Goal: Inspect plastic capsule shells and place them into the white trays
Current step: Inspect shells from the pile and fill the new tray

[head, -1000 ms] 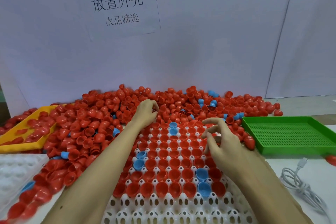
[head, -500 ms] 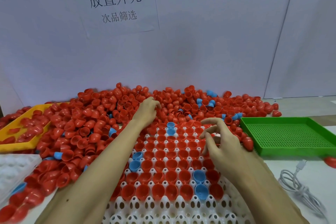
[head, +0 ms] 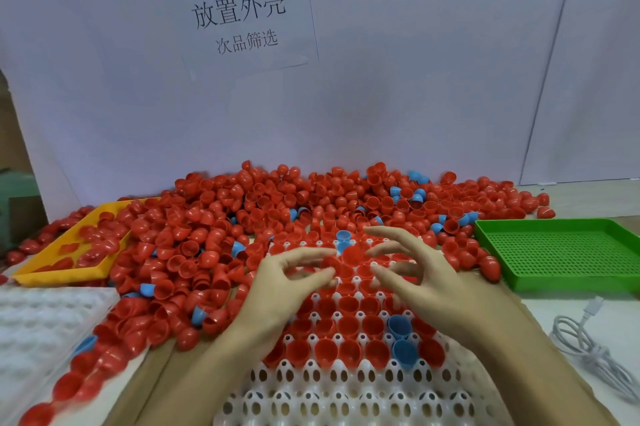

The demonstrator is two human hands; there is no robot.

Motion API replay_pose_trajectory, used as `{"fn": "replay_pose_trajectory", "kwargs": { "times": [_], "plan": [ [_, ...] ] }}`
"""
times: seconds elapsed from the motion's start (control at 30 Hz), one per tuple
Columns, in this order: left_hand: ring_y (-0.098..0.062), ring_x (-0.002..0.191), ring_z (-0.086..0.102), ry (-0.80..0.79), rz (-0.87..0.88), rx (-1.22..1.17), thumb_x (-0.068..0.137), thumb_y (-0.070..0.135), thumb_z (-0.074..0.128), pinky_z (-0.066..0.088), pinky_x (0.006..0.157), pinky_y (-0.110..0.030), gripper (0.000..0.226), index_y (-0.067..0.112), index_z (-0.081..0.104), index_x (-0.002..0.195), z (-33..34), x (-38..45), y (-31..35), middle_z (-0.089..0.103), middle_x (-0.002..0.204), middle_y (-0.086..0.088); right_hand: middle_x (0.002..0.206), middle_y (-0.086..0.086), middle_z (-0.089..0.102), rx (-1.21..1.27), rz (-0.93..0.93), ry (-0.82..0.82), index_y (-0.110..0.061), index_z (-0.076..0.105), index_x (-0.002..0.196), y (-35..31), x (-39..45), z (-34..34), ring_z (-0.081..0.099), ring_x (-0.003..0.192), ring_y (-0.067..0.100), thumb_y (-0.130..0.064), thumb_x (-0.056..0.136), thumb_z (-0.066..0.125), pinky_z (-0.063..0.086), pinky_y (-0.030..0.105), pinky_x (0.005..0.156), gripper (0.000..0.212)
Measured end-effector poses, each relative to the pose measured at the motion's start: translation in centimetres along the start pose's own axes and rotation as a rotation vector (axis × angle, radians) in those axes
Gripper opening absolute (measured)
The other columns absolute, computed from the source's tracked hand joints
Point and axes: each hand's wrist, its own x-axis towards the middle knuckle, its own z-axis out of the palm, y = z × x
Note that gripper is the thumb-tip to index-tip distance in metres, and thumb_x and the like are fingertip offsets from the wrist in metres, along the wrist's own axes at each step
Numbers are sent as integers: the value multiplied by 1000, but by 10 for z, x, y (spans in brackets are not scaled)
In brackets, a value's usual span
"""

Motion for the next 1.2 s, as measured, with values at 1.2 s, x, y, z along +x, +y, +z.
{"fn": "replay_pose_trajectory", "kwargs": {
  "times": [1.2],
  "plan": [
    [-20,97,77,-112,282,98,81,34,91,60,84,-24,35,33,74,112,13,-35,-10,77,106,4,109,-8,79,12,-5,-130,-26,78,116,-13,-6,5,77,85,17,-24,92,81,63,30,78,25]
  ]
}}
